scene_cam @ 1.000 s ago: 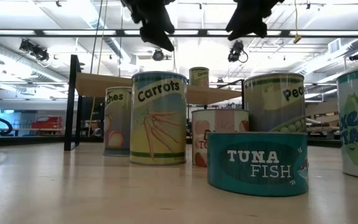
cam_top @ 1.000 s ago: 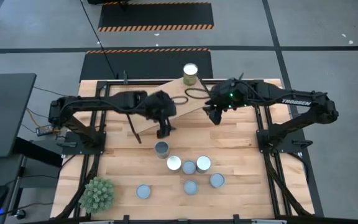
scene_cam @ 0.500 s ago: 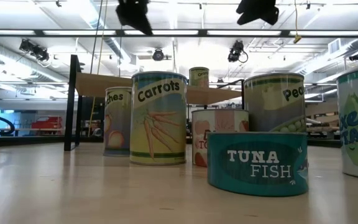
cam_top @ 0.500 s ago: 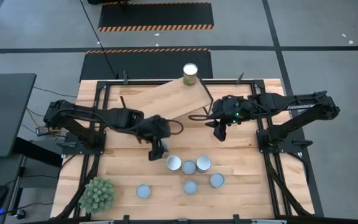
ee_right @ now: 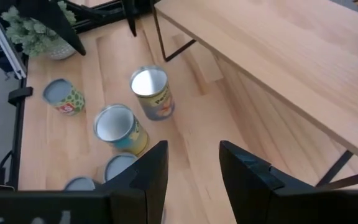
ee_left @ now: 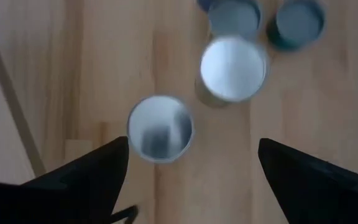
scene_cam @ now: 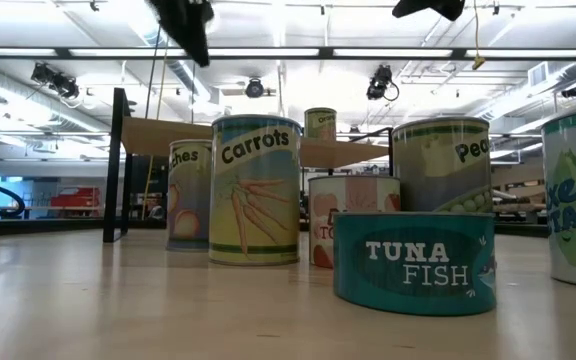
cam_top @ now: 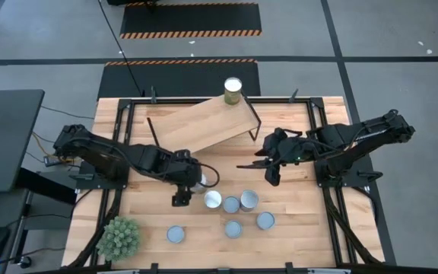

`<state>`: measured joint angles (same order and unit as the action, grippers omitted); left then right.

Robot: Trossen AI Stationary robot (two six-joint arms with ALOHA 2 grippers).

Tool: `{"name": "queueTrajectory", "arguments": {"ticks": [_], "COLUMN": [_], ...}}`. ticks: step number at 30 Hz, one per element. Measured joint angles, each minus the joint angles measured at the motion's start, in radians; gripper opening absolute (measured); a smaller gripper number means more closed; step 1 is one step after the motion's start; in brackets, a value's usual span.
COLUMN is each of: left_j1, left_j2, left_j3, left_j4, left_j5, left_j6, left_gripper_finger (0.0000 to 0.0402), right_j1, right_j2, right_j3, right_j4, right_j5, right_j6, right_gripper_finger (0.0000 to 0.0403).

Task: Pick and place cans onto a shelf
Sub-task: Put the canned peaches on the shelf

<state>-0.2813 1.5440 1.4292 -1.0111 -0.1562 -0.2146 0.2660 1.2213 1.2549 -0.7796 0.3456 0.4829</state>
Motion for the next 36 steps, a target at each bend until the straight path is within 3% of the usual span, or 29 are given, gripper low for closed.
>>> {"name": "queueTrajectory", "arguments": {"ticks": [8,14,19,25,29,36], "left_j1": [0.043,0.127,0.194,0.179,0.16,0.163], "left_j2": [0.055,0.063,0.079,0.126,0.128,0.128], "left_j3": [0.0,0.0,0.001,0.003,0.006,0.017], "left_j4": [-0.013,0.002,0.0,0.035,0.055,0.044], "left_j5": [0.017,0.118,0.221,0.106,0.09,0.175], "left_j6": [0.315,0.455,0.467,0.457,0.489,0.534], "left_gripper_finger": [0.0364,0.0364,0.0364,0.0387,0.0397,0.0397], "right_j1": [0.003,0.021,0.023,0.023,0.023,0.023], "right_j2": [0.0,0.0,0.0,0.001,0.001,0.001], "right_j3": [0.0,0.0,0.0,0.0,0.001,0.001], "right_j4": [-0.004,-0.008,-0.008,-0.009,-0.003,0.0], "right_j5": [0.042,0.063,0.116,0.13,0.133,0.137], "right_j6": [0.058,0.078,0.102,0.128,0.135,0.147], "right_gripper_finger": [0.0151,0.0151,0.0151,0.0151,0.0151,0.0151]}}
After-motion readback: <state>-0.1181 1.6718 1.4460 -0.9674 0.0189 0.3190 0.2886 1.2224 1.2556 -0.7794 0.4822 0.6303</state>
